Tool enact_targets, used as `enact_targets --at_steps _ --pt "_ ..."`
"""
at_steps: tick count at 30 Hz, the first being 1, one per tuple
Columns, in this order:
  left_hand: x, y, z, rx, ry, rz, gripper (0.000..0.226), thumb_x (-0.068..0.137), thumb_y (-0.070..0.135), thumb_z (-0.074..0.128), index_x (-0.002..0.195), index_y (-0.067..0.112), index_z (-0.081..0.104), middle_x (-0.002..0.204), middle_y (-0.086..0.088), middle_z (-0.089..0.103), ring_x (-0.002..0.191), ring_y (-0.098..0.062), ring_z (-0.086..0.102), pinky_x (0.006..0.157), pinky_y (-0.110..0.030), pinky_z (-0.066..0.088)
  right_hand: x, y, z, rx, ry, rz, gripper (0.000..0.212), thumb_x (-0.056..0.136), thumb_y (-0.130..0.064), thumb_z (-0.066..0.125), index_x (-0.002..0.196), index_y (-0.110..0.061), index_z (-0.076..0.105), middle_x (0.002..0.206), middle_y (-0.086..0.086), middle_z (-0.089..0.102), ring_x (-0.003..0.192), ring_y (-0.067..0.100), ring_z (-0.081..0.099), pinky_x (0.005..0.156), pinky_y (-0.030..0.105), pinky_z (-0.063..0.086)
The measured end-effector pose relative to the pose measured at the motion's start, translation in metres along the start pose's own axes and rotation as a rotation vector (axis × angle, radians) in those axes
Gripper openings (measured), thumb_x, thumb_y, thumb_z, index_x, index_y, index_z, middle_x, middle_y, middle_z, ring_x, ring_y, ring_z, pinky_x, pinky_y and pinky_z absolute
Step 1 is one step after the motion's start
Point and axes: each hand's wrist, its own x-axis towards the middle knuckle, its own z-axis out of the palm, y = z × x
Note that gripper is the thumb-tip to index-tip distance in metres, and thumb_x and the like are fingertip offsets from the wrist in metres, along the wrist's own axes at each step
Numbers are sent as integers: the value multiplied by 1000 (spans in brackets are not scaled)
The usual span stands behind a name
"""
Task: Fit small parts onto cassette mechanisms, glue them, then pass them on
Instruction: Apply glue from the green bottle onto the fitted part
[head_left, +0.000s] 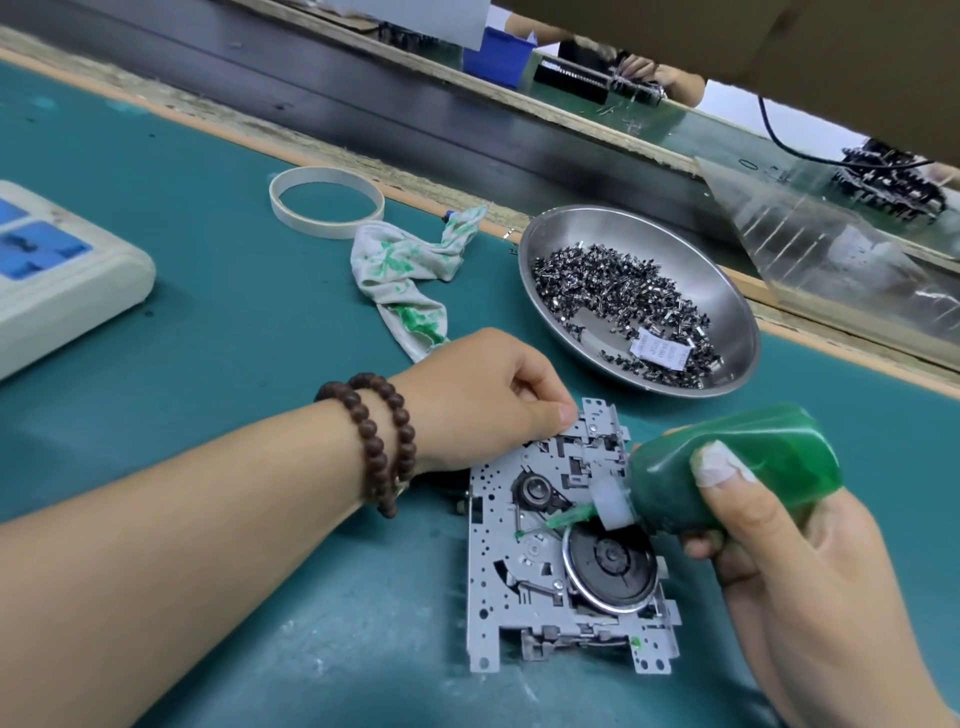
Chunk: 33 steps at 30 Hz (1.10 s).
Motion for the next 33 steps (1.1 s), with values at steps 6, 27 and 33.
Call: enact_targets --at_steps 6,27,33 --pt "1 0 0 8 5 -3 10 83 26 67 74 22 69 42 18 49 39 4 41 43 -7 30 0 1 -1 21 1 6 51 45 -68 78 77 -28 73 72 -6 70 58 -1 59 47 9 43" --pt "-1 0 -2 -102 -19 -23 8 83 20 67 75 17 69 54 7 54 53 -8 45 57 -18 38 11 -1 -23 220 -3 221 58 35 -56 86 77 -18 74 74 11 71 44 10 59 45 19 51" --pt "-1 0 -3 -174 -30 -27 9 83 20 66 75 19 69 66 1 61 64 -9 51 68 -22 44 21 0 -50 632 -82 360 48 53 -40 81 83 -6 68 60 10 57 42 10 46 37 20 43"
